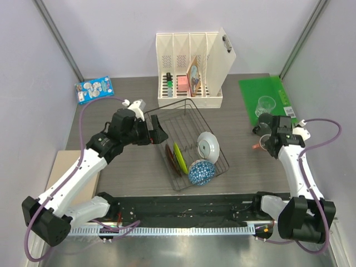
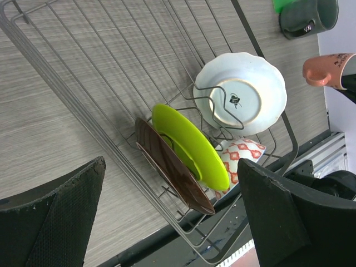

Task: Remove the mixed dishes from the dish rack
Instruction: Place the cup at the center of the board.

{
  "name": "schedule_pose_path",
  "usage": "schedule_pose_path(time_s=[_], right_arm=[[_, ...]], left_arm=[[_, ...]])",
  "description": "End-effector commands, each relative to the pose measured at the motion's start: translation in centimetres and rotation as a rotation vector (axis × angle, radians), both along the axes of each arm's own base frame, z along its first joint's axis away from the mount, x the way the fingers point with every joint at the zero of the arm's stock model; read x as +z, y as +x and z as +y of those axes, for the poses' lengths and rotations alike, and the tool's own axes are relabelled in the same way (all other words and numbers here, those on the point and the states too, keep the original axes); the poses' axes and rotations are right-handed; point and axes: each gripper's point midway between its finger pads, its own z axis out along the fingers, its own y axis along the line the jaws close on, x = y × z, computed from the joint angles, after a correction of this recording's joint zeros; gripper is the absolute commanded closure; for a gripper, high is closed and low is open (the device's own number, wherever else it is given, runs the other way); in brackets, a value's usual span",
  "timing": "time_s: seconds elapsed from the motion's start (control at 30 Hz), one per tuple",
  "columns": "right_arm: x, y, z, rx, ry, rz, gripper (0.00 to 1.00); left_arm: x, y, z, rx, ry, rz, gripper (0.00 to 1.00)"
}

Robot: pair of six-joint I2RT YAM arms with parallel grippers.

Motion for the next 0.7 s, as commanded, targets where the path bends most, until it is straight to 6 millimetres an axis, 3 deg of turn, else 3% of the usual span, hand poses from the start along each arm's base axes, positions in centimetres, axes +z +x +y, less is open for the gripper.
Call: schedule_pose_path(time_s=[0.0, 0.33, 0.67], right_arm=[[1.5, 1.7, -2.4, -0.063, -0.03, -0.029, 0.99], [-2.9, 2.7, -4.3, -0.063, 0.13, 0.118, 0.99], [-4.6, 4.6, -5.0, -0.09, 0.177, 0.117, 0.99]], left_arm=[[0.8, -0.1, -0.1, -0.004, -0.001, -0.03, 0.0], [0.5, -0.5, -0.5, -0.025, -0.006, -0.001, 0.0], [-0.2, -0.6, -0.6, -0.027, 0.001, 0.017, 0.0]])
